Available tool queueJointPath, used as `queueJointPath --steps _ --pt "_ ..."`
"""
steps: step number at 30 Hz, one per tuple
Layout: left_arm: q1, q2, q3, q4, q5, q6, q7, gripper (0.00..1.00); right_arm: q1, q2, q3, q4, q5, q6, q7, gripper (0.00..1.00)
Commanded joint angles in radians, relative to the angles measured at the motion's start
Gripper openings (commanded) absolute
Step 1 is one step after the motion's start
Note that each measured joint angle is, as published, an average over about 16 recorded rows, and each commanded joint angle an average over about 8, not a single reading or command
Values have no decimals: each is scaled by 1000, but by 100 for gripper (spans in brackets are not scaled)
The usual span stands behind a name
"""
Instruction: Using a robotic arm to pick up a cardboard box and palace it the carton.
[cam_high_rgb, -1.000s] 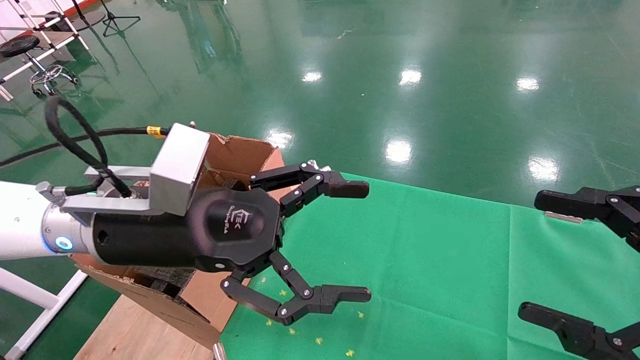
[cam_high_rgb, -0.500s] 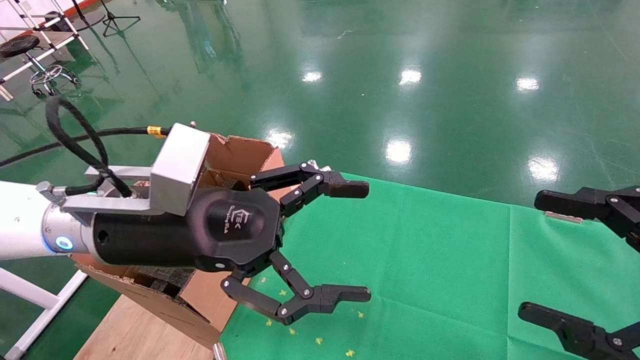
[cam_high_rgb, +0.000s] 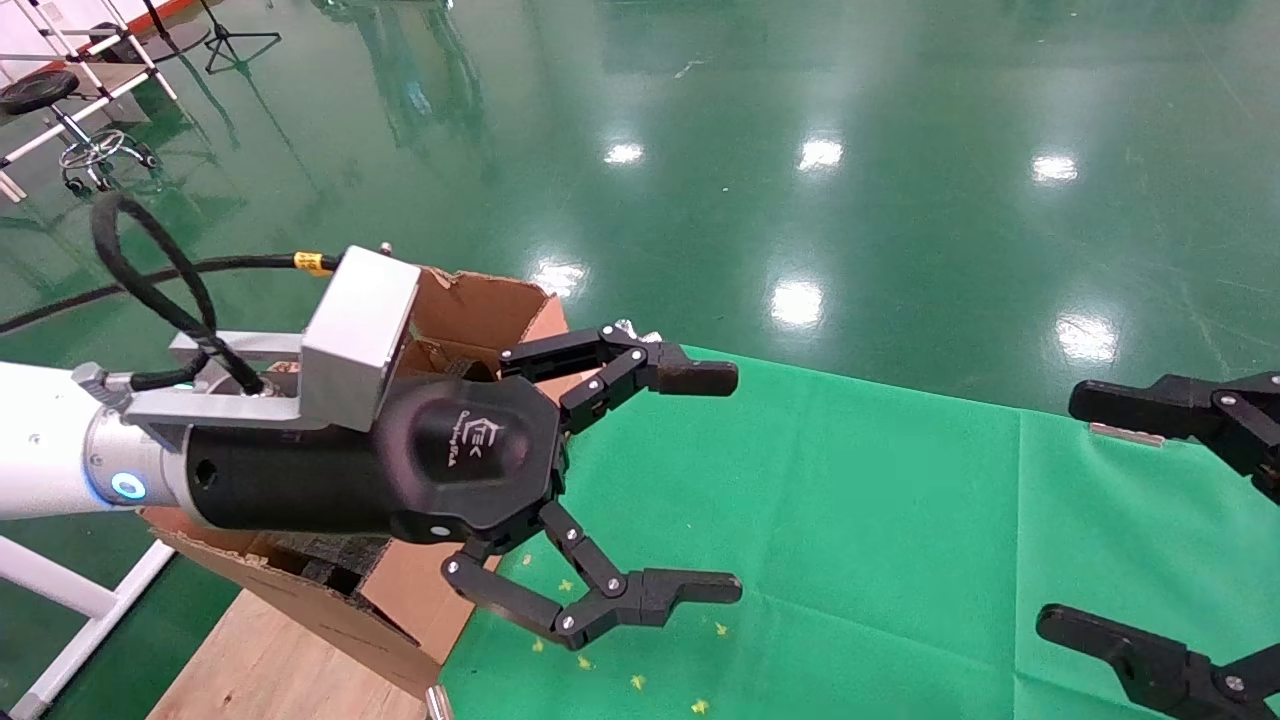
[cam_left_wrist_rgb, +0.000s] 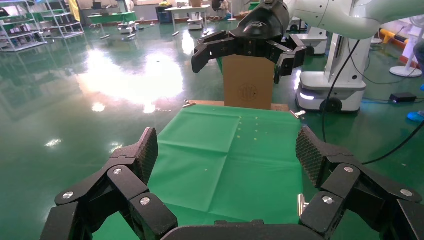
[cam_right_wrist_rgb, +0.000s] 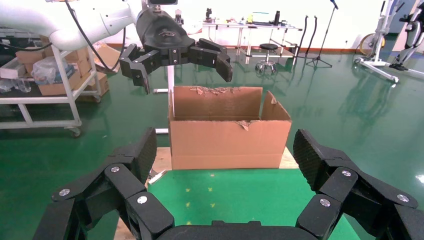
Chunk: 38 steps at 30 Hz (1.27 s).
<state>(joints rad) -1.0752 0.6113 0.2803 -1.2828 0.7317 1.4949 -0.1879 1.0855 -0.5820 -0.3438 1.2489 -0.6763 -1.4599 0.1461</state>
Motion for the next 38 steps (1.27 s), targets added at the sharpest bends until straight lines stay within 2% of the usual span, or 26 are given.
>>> queueJointPath --steps 1,38 --pt "0 0 0 0 0 0 0 100 0 0 0 0 0 0 0 100" --pt "0 0 0 0 0 0 0 100 0 0 0 0 0 0 0 100"
